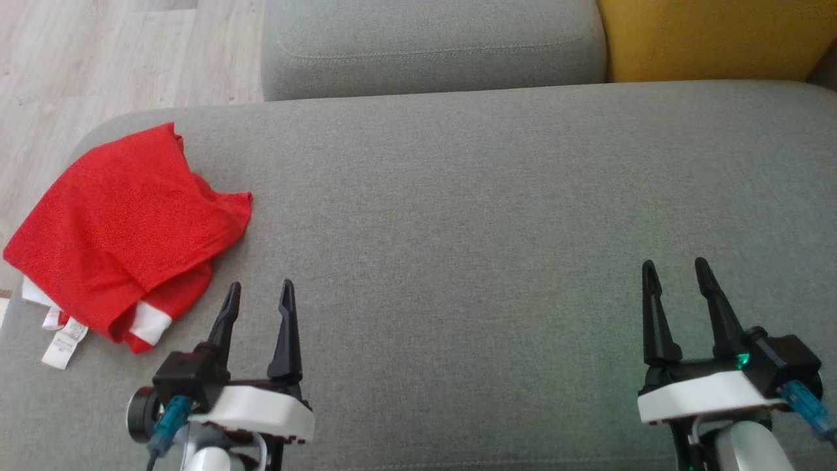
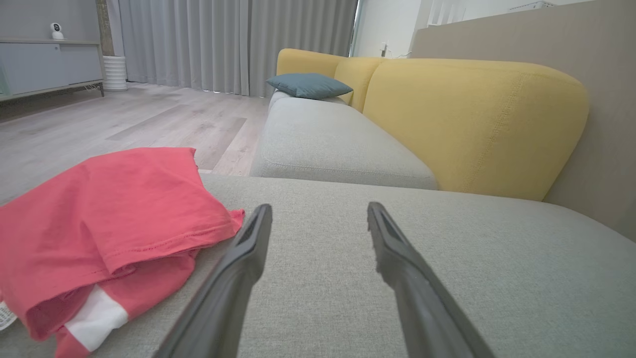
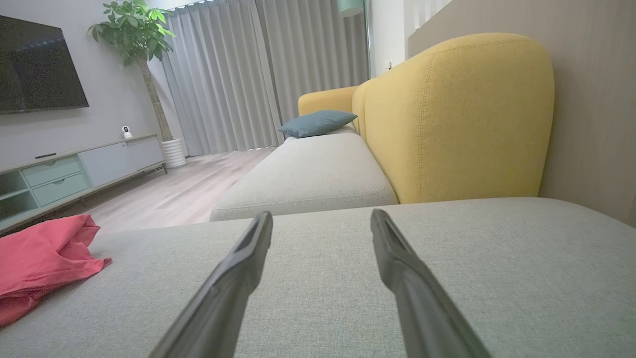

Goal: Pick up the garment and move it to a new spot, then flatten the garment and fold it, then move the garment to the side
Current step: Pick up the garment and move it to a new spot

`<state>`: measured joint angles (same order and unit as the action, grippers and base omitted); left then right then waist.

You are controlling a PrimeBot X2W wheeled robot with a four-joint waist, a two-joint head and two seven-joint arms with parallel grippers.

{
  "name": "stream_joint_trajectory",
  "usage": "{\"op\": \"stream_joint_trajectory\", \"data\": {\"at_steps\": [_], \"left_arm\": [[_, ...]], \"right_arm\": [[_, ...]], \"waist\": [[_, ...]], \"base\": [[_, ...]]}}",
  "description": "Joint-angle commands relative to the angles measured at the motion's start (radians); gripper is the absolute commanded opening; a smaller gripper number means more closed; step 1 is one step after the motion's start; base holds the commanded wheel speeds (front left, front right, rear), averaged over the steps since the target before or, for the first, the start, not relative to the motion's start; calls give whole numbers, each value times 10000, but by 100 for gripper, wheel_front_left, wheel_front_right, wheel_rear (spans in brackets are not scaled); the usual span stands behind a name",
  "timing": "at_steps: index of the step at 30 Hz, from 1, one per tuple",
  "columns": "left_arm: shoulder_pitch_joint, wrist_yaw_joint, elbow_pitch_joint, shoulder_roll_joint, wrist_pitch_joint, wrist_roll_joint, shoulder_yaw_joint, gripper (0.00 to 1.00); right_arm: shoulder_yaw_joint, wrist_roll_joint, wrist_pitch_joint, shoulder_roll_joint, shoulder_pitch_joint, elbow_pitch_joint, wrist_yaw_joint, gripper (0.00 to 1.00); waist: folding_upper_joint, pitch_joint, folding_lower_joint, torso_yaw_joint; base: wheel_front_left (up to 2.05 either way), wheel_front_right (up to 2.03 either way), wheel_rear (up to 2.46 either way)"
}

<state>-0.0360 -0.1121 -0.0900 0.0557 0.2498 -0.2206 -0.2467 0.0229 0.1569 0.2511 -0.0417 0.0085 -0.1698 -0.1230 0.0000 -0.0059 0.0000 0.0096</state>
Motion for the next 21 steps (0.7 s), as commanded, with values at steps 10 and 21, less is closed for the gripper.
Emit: {"op": "stream_joint_trajectory", "data": {"at_steps": [10,21], "left_arm": [[448,8,249,-52,120,-138,282,100],[335,-77,308,-54,120,-33,682,100]], "right_arm": [[282,46,107,-85,-283,199,-77,100],[735,135,107,-85,-134,159,-77,100]], "waist": [[0,-30,0,503],[0,-158,0,1898]], "base": [[0,0,0],[0,0,0]]}}
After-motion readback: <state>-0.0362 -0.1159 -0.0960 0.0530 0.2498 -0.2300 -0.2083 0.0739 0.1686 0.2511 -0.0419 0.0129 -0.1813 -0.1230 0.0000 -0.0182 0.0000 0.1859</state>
